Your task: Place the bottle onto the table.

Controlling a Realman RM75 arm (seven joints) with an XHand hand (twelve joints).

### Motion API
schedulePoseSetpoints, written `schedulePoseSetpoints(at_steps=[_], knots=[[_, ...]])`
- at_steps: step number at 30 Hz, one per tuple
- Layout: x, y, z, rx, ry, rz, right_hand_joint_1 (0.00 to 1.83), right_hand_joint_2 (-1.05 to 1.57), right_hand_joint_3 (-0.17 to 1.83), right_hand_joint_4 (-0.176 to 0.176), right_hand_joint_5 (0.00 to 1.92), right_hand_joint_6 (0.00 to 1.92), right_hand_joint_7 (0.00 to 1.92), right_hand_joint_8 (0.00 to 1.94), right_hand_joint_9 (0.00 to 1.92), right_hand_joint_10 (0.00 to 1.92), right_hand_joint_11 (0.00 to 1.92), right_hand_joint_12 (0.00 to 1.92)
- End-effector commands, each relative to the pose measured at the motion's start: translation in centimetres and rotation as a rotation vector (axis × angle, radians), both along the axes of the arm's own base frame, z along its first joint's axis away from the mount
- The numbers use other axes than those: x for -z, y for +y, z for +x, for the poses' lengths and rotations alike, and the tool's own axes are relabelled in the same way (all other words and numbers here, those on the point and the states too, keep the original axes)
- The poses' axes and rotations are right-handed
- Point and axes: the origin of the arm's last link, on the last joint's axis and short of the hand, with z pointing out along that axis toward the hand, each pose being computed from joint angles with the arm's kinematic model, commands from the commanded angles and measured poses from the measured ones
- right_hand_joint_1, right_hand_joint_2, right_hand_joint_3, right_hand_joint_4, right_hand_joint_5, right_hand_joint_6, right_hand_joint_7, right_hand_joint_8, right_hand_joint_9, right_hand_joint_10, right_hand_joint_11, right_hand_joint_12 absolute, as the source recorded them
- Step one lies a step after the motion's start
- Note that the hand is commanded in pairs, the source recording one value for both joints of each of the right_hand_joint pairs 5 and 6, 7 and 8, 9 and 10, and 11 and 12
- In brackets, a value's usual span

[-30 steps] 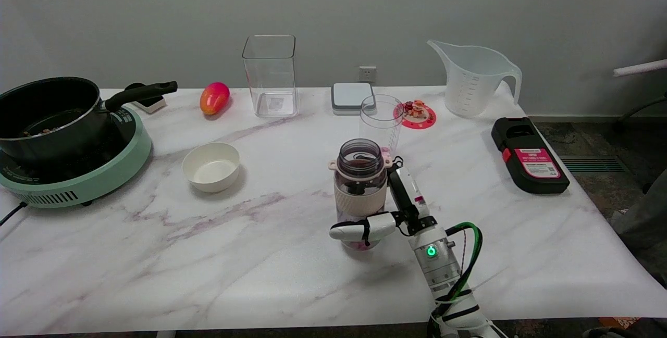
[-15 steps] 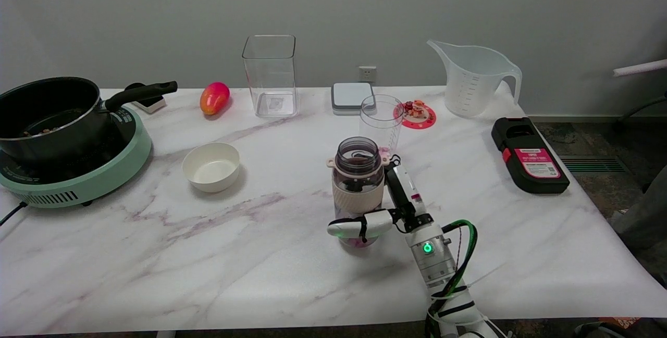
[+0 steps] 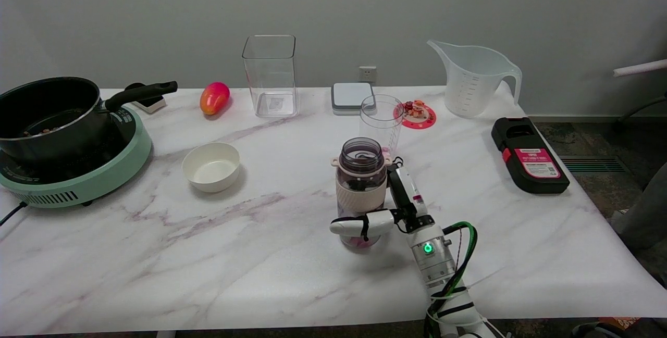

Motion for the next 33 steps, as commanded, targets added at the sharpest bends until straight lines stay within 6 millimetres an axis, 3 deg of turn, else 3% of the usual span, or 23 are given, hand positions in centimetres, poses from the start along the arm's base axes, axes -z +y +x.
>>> schedulePoseSetpoints(at_steps=[1,7,11,14,28,33], knots=[[-0.47,0.06,-0.62,0.016,0.008,-0.017,1.20,1.57,0.25,0.000,1.92,1.92,1.92,1.92,1.85,1.85,1.74,1.74],[-0.49,0.13,-0.79,0.022,0.013,-0.016,1.10,1.55,0.29,0.000,1.87,1.87,1.88,1.88,1.74,1.74,1.62,1.62],[-0.56,0.25,-0.90,0.026,0.012,-0.015,1.23,0.99,0.66,0.000,1.48,1.48,1.75,1.75,1.60,1.60,1.49,1.49],[-0.65,0.39,-0.98,0.028,0.012,-0.016,1.24,0.77,0.76,0.000,1.33,1.33,1.66,1.66,1.51,1.51,1.42,1.42],[-0.85,0.73,-1.14,0.029,0.014,-0.020,1.25,0.29,0.96,0.000,1.11,1.11,1.48,1.48,1.29,1.29,1.29,1.29],[-0.97,0.76,-1.10,0.028,0.018,-0.020,1.25,-0.13,1.18,0.000,0.93,0.93,1.28,1.28,0.94,0.94,0.98,0.98]])
